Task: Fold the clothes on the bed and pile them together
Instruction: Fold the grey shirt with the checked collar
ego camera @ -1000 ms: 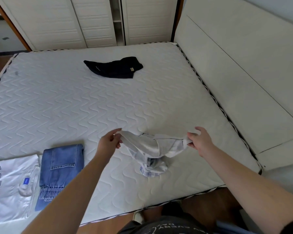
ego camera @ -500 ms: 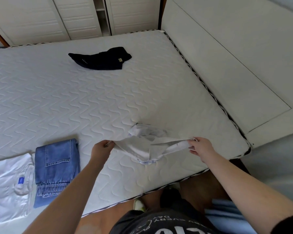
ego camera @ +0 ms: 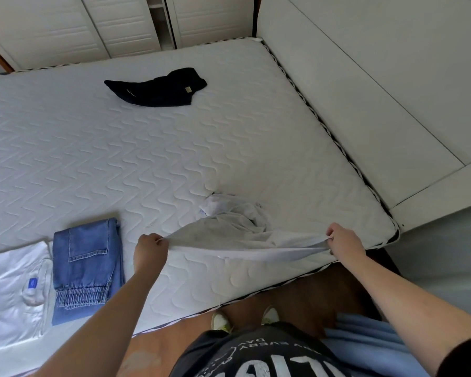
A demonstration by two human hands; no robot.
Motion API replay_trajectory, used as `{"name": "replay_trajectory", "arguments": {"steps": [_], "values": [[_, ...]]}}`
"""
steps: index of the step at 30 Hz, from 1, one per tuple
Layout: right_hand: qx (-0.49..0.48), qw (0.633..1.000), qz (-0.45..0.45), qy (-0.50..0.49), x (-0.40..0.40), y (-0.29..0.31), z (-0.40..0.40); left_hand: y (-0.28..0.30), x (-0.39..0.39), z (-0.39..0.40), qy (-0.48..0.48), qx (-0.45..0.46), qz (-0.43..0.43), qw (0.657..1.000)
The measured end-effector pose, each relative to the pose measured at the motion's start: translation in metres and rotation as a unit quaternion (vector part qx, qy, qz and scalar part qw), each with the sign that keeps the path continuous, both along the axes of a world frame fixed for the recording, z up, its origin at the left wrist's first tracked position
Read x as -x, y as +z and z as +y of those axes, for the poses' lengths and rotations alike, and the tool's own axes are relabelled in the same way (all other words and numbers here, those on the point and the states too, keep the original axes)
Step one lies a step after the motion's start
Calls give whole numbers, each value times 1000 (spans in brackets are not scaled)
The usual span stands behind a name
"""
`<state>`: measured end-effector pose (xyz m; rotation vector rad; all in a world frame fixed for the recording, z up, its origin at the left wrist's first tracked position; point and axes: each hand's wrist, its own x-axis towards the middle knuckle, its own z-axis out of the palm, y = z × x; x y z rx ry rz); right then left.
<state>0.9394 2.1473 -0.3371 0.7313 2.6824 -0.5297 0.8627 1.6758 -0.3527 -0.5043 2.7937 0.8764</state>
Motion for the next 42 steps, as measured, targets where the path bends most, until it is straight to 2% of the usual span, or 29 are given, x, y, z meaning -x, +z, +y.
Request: {"name": "replay_trajectory", "arguments": {"steps": [4,9,13,17,21,24,29,32,35,39,42], "values": [[25,999,-36,4,9,-5,7,-2,-4,8,29,-40,18,999],[196,978,11,-64,24,-14,-3,0,-14,23,62,-66,-4,996],[185,983,-2,-5,32,-23,-2,8,-19,26,102,-93,8,990],[231,970,-1,-81,41,-29,-4,16,-22,29,133,-83,15,987],[218,969,18,-112,46,-31,-2,15,-27,31,187,-171,13,967],[224,970,22,-89,46,-33,4,12,-31,30,214,-233,-2,949],[303,948,31,-94,43,-35,15,14,-34,33,232,-327,-23,916],[251,968,-1,-12,44,-37,19,13,-37,34,213,-323,-31,922],[176,983,3,57,49,-40,22,14,-38,38,205,-271,-30,940],[128,990,21,61,50,-42,24,15,-43,38,244,-193,-16,950],[101,994,4,26,48,-46,34,17,-47,32,298,-185,2,936]]}}
